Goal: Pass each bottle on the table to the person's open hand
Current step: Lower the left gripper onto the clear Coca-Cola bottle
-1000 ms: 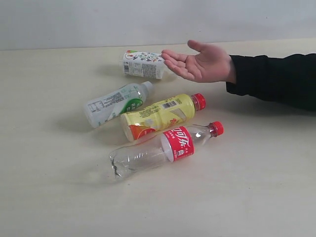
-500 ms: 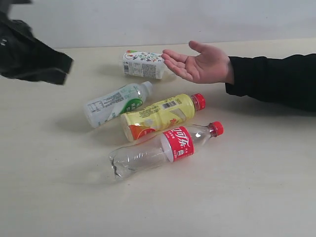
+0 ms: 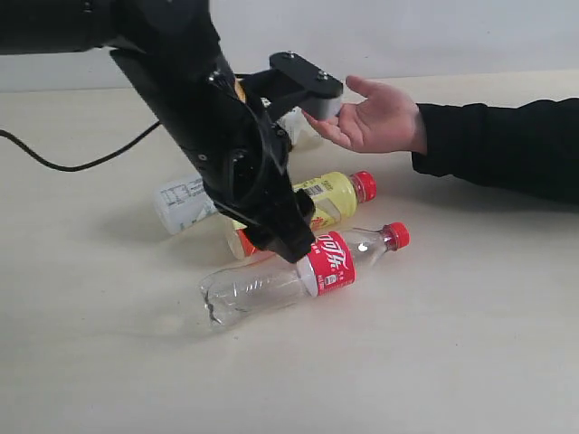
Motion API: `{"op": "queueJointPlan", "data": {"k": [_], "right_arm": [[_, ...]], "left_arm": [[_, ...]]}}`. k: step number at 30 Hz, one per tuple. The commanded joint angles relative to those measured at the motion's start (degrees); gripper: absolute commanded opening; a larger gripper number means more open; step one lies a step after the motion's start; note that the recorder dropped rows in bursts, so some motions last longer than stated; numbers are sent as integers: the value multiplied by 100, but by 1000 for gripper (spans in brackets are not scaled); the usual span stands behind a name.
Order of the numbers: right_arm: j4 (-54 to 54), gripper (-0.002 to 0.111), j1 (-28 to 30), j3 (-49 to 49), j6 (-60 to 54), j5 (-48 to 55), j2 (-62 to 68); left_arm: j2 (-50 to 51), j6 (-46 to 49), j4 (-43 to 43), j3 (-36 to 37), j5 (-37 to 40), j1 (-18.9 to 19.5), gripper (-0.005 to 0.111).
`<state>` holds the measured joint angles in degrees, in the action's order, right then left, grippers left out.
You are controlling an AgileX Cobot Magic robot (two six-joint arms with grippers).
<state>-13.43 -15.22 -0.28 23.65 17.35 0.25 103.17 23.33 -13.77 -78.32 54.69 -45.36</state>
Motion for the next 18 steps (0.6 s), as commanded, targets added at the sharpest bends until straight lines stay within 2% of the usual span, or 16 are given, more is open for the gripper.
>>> {"op": "queueJointPlan", "data": {"k": [1, 18], "right_arm": [[-2, 0, 24, 28, -3, -9, -25], [-2, 0, 24, 28, -3, -9, -25]], "left_arm": [[288, 34, 162, -153, 76, -142, 70], [1083, 204, 639, -166, 30, -155, 70]]}}
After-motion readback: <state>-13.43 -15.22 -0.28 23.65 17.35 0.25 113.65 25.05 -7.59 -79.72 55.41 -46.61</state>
